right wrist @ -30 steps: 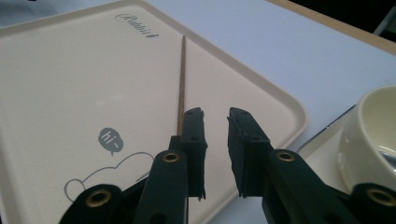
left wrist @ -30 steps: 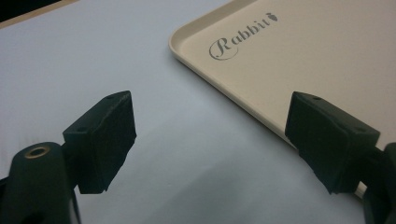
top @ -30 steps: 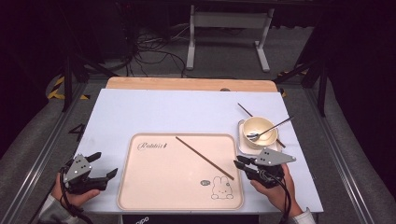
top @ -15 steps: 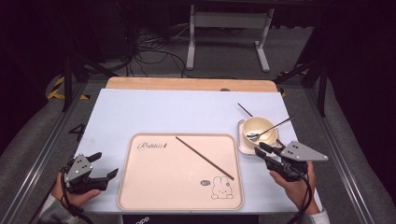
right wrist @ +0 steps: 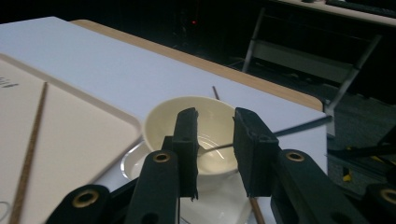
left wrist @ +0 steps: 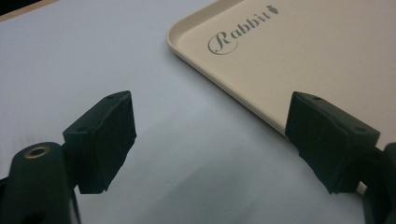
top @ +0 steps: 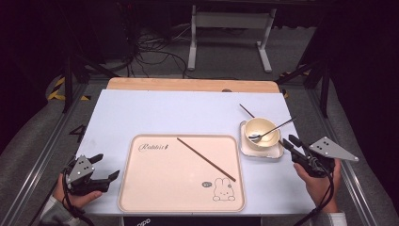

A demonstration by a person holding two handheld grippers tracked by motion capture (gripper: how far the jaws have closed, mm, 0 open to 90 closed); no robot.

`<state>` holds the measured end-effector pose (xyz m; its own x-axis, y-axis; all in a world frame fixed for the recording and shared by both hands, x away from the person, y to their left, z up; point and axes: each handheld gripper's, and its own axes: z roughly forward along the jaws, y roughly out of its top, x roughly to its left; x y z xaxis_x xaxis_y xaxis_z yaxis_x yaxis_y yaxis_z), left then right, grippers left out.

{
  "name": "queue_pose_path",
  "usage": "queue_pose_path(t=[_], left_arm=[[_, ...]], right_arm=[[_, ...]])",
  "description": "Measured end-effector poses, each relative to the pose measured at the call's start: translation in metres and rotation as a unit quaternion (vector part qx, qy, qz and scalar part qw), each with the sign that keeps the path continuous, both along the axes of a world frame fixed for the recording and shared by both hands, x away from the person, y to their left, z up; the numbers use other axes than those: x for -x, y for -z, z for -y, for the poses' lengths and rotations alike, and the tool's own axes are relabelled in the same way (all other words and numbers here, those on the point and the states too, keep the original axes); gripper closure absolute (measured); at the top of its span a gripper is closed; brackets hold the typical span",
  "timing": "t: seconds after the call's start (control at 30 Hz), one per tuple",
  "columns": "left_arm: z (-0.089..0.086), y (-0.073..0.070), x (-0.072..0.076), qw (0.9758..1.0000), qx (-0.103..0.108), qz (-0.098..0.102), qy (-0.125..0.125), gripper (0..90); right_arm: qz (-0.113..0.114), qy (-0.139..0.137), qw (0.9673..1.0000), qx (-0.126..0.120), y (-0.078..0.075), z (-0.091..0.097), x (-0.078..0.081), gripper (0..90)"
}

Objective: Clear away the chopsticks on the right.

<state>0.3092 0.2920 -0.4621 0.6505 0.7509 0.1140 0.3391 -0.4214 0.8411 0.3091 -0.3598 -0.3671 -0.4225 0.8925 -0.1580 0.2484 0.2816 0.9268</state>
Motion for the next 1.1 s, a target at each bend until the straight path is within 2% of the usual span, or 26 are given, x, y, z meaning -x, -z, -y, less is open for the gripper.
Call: queue_pose_path(t=[0.07,0.13,0.3,0.37,0.5,0.73,0.8,0.83,1.1], left_arm=[[0.0,0.0,0.0,1.0,0.0,0.0,0.0,17.1],[0.0,0.0,0.0,1.0,-0.001,-0.002,0.001,17.1],[0.001,0.0,0.0,1.0,-0.002,-0.004,0.003,17.1],[0.001,0.0,0.0,1.0,-0.003,-0.004,0.004,17.1],[0.001,0.001,-0.001,1.0,-0.003,-0.004,0.005,17.1],[0.002,0.001,-0.001,1.0,-0.004,-0.006,0.005,17.1],[0.002,0.001,-0.001,1.0,-0.003,-0.006,0.005,17.1],[0.002,0.002,-0.001,1.0,-0.003,-0.007,0.005,17.1],[0.002,0.002,-0.002,1.0,-0.003,-0.008,0.004,17.1]], right_arm=[[-0.011,0.017,0.9998,-0.006,0.006,0.01,-0.004,70.3],[-0.022,0.024,0.9993,-0.016,0.011,0.016,-0.008,69.8],[-0.063,0.039,0.9969,-0.024,0.03,0.027,-0.026,69.7],[-0.082,0.046,0.9954,-0.019,0.039,0.028,-0.034,69.3],[-0.116,0.05,0.9916,-0.029,0.054,0.034,-0.047,67.4],[-0.143,0.06,0.987,-0.04,0.066,0.043,-0.06,65.1],[-0.146,0.06,0.9866,-0.039,0.067,0.043,-0.061,65.0],[-0.153,0.054,0.9857,-0.046,0.069,0.044,-0.064,64.7],[-0.173,0.047,0.9831,-0.038,0.075,0.039,-0.072,63.5]])
